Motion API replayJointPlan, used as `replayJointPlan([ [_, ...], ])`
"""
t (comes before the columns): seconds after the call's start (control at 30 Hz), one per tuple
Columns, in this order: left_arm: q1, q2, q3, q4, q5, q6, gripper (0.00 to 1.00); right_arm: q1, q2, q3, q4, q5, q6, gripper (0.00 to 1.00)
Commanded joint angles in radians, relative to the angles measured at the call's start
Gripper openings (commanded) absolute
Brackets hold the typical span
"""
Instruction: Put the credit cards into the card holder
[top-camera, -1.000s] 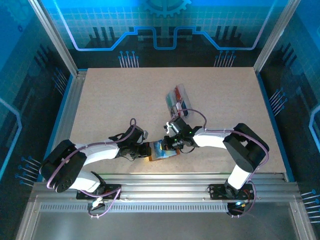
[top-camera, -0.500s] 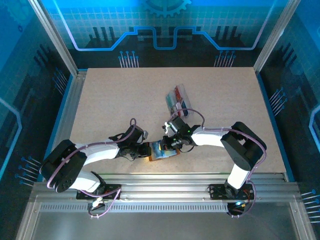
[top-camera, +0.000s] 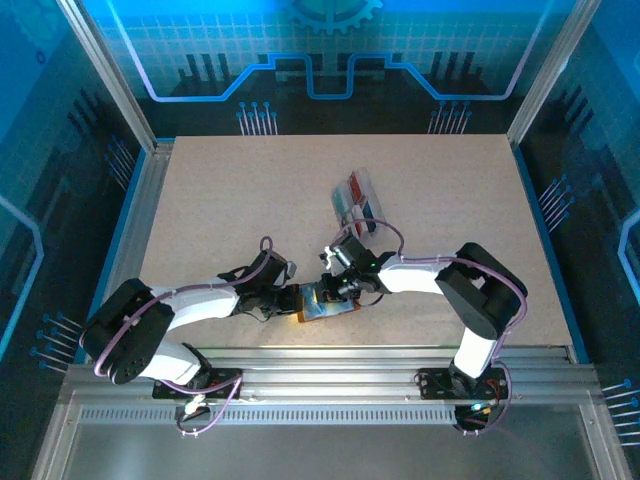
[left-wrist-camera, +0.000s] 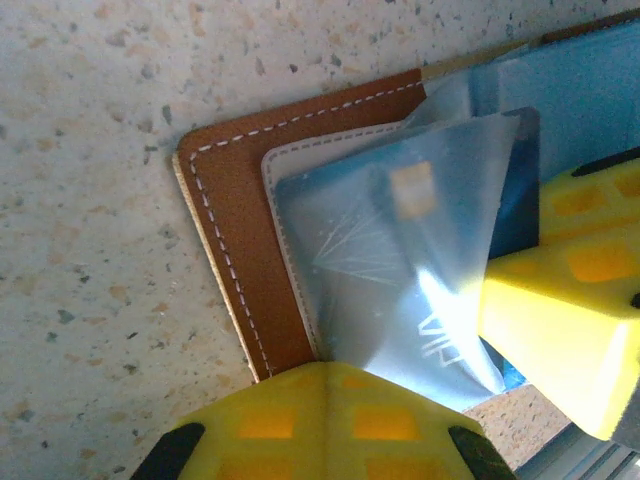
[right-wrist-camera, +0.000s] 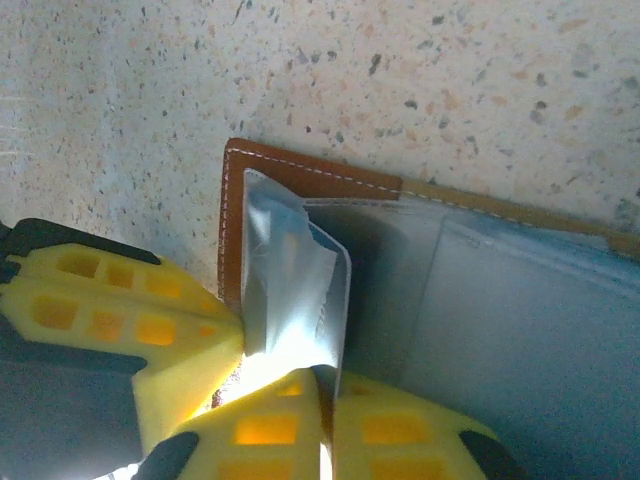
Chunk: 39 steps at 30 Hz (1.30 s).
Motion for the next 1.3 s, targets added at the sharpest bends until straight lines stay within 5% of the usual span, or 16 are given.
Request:
replayJointPlan([
  [0.0, 0.004, 0.036, -0.006, 0.022, -0.001, 0.018, 0.00, 0.049, 0.041, 0.010, -0.033, -0.010, -0.005, 0.16],
  [0.4, 0.003, 0.031, -0.012, 0.015, -0.009, 0.018, 0.00, 0.045, -0.037, 0.065, -0.227, 0.109, -0.082, 0.57],
  [0.6, 0.003, 0.024, -0.021, 0.010, -0.016, 0.015, 0.00, 0.030, -0.057, 0.075, -0.272, 0.131, -0.108, 0.66],
  [0.83, 0.003, 0.024, -0.023, 0.007, -0.018, 0.014, 0.00, 0.011, -0.086, 0.087, -0.338, 0.197, -0.141, 0.65],
  [1.1, 0.003, 0.018, -0.027, 0.009, -0.018, 0.015, 0.00, 0.020, -0.162, 0.148, -0.458, 0.350, -0.230, 0.36],
  [1.27, 0.004, 0.017, -0.026, 0.008, -0.016, 0.015, 0.00, 0.021, -0.099, 0.205, -0.521, 0.432, -0.271, 0.34],
])
